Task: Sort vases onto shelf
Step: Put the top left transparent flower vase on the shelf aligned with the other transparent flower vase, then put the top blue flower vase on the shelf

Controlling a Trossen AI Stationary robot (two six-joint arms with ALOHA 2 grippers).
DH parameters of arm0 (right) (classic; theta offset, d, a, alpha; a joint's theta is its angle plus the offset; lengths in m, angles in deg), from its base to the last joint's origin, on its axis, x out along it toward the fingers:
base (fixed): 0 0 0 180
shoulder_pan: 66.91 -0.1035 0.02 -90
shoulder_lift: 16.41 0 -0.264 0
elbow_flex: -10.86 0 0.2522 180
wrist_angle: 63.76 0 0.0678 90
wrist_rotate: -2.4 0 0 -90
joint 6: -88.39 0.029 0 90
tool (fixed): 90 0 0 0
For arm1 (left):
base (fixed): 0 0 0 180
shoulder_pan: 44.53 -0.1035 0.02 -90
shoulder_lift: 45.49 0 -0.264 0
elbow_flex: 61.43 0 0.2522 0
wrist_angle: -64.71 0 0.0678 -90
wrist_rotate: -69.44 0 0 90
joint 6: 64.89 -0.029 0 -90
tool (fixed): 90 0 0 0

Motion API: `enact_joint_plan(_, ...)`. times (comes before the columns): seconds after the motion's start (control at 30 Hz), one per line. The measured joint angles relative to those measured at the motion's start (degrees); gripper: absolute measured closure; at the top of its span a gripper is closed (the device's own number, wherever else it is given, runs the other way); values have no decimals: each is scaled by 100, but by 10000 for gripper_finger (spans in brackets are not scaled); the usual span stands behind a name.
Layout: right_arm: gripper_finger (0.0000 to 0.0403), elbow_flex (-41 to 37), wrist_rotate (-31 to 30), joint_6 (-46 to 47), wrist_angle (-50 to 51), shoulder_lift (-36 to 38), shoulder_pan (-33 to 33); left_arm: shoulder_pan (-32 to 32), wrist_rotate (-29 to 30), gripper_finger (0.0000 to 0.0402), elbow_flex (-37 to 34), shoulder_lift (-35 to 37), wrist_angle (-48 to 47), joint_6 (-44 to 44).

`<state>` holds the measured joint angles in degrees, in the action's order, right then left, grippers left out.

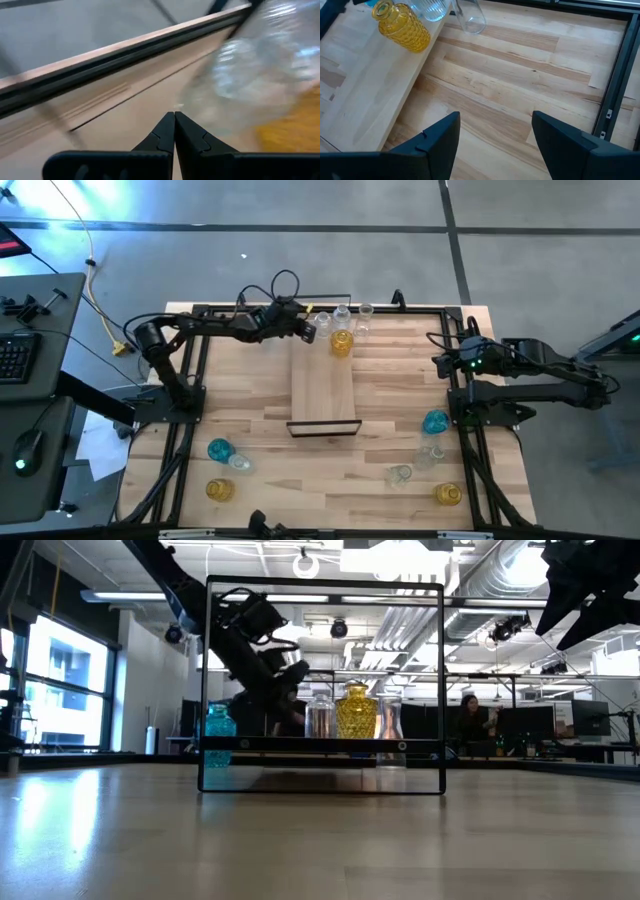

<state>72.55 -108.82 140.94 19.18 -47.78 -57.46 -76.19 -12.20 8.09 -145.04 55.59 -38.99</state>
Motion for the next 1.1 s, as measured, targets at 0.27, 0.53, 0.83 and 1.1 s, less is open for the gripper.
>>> enact_joint_plan(0.27, 160, 0, 0, -9, 0, 0, 0, -246, -26, 402, -2, 190, -449, -115)
enact_joint_plan(0.53, 160, 0, -2, -5, 0, 0, 0, 52, -367, 401, -4, 208, -449, -200)
enact_joint_plan(0.83, 160, 0, -2, -3, 0, 2, 0, 244, -388, 402, -9, 900, -1593, -603)
enact_joint_plan(1.1, 160, 0, -9, -24, 0, 0, 0, 234, -837, 383, -9, 1790, -2121, -758)
